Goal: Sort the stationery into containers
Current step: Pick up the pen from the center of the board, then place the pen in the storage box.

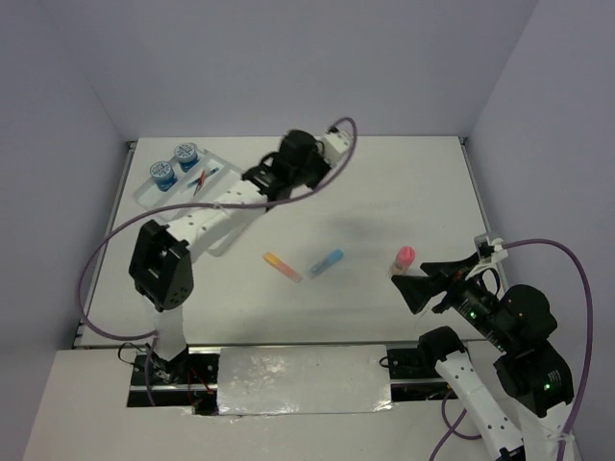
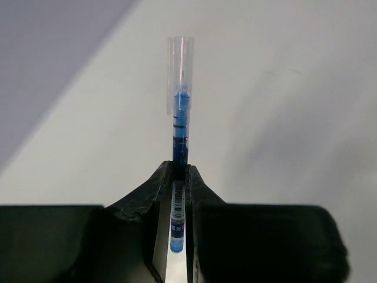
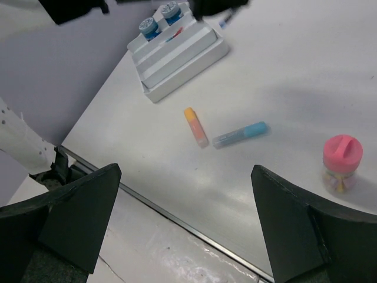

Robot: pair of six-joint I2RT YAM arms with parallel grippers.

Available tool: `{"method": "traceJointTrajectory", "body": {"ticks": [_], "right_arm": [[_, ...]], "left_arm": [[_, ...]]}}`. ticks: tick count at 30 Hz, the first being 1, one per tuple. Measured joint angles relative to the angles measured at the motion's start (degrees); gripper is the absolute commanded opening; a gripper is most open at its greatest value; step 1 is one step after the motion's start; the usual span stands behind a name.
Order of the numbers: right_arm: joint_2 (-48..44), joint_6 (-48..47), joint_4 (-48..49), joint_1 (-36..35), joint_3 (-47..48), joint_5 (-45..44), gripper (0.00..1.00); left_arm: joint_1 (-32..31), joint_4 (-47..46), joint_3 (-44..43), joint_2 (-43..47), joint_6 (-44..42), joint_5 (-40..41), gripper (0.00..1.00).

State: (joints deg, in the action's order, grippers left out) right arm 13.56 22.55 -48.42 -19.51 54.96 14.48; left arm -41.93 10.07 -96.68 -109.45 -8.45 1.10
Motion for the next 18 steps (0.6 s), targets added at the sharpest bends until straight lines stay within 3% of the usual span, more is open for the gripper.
{"method": "traceJointTrajectory", "body": {"ticks": [5,10,14,18], "right_arm": [[0.0,-1.2,0.5,0.0,0.0,0.0,1.0],[0.0,-2.5,2.3,0.0,-1.0,1.3,1.0],[0.0,-3.1,2.9,0.0,-2.9,3.3,1.0],[0.0,-4.1,3.0,0.0,-3.0,3.5,1.0]], "left_arm": [[16.6,-4.4,1.4,2.8,-12.3,-0.1,0.0],[32.9,1.7,3.7,1.1,-20.2,-7.2,0.0],[39.3,1.9,8.0,0.9,-23.1,-9.2,0.0],[40.8,1.6,10.3,0.4,-24.6,-10.0,0.05]]}}
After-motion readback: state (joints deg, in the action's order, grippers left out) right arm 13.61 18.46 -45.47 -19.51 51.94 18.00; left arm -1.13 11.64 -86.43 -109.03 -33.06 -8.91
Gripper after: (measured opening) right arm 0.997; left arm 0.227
